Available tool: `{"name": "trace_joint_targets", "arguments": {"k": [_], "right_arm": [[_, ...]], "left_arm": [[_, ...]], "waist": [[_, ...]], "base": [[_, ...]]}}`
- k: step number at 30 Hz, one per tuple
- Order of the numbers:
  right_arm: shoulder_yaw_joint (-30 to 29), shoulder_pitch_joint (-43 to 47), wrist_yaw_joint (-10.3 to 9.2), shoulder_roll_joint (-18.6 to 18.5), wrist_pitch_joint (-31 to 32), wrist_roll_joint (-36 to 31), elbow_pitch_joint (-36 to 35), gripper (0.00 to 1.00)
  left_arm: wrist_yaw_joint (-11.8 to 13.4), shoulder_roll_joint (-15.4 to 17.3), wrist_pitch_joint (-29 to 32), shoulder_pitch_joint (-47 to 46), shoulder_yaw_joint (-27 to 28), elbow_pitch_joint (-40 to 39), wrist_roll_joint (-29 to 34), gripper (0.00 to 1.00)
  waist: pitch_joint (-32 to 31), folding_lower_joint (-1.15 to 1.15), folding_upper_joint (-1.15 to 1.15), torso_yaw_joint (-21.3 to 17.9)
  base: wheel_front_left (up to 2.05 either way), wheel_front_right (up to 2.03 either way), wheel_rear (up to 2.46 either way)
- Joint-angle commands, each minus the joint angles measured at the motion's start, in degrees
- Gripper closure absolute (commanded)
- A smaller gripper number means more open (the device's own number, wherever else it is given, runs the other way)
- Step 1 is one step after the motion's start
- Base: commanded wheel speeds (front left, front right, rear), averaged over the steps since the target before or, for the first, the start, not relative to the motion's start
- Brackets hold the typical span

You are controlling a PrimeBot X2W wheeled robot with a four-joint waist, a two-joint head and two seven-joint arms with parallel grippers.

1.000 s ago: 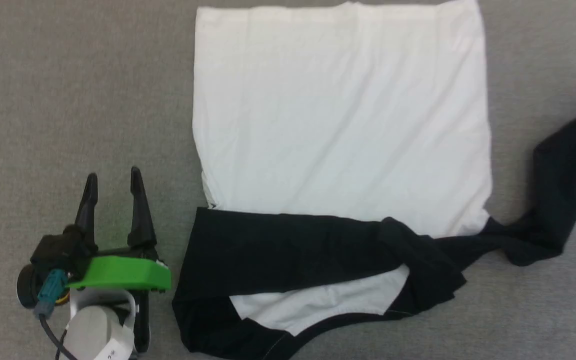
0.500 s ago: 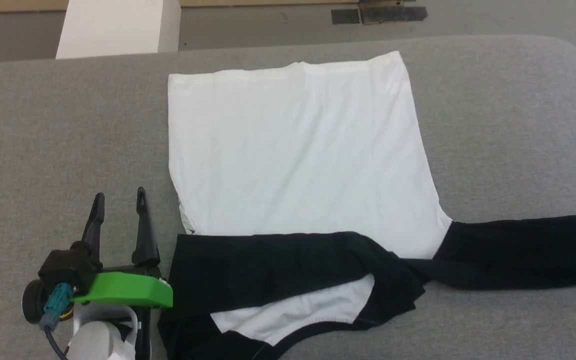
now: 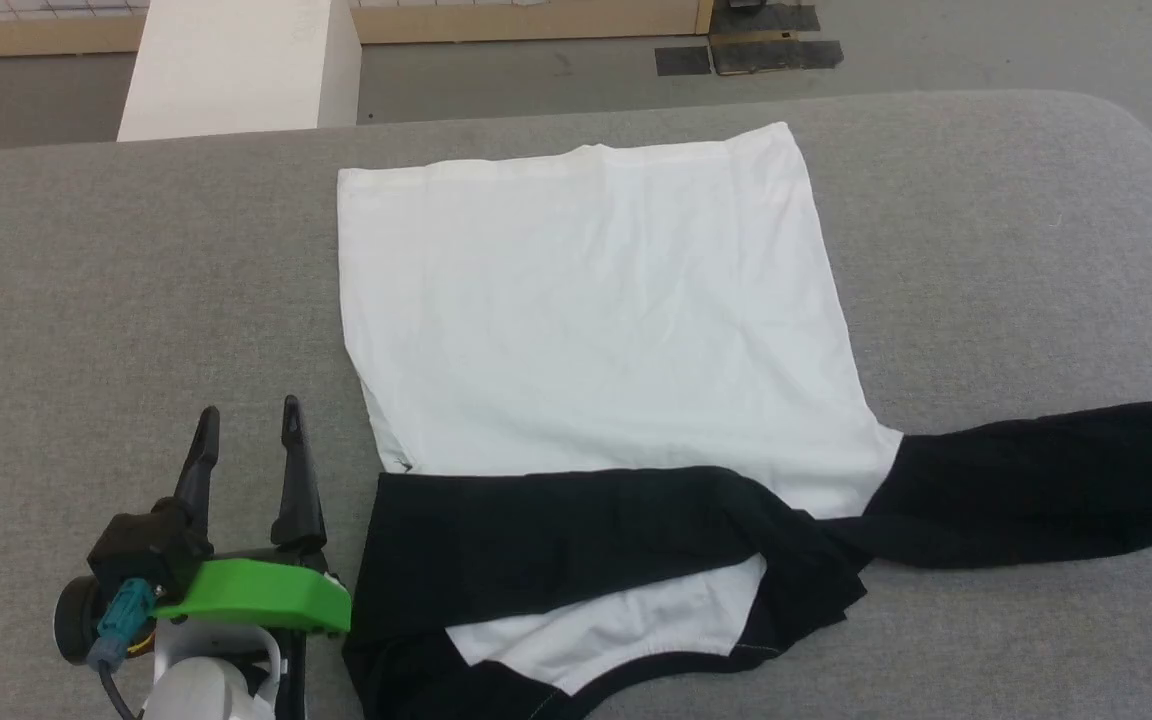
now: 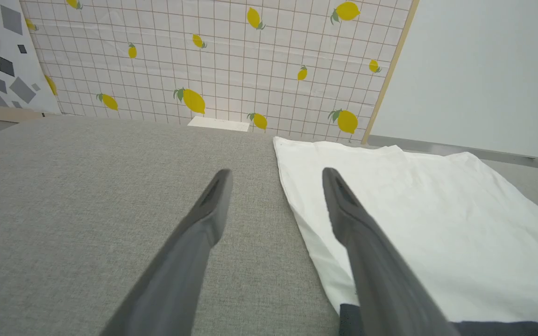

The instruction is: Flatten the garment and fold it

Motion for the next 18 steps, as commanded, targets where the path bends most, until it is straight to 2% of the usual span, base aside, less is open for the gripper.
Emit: {"name": "trace_joint_targets", "arguments": {"k": [1, 6, 11, 14, 18], "right_arm": [[1.61, 1.6, -0.08, 1.13, 2.47, 1.12, -3.96, 1.0], [9.47, 6.68, -0.08, 5.08, 12.76, 3.52, -20.37, 1.0], [22.98, 9.87, -0.08, 6.28, 20.24, 5.09, -34.13, 1.0], [33.23, 8.75, -0.08, 6.18, 21.73, 5.27, -37.62, 1.0], [47.38, 4.61, -0.08, 6.54, 21.1, 5.15, -35.51, 1.0]], "left_arm": [[-0.19, 0.51, -0.22, 0.43, -0.17, 0.21, -0.15, 0.0], [-0.15, 0.5, -0.22, 0.22, -0.67, 0.6, -0.2, 0.0], [0.03, 0.48, -0.22, 0.0, -0.97, 0.77, -0.23, 0.0], [0.17, 0.48, -0.22, -0.24, -1.16, 0.63, -0.09, 0.0], [0.2, 0.48, -0.22, -0.75, -1.54, 0.5, 0.0, 0.0]], "waist": [[-0.13, 0.0, 0.61, 0.17], [-0.44, 0.0, 0.61, 0.63], [-0.9, 0.0, 0.61, 0.91], [-1.02, 0.0, 0.61, 1.18], [-0.77, 0.0, 0.61, 1.96]], "base": [[0.0, 0.0, 0.0], [0.0, 0.0, 0.0], [0.0, 0.0, 0.0], [0.0, 0.0, 0.0], [0.0, 0.0, 0.0]]}}
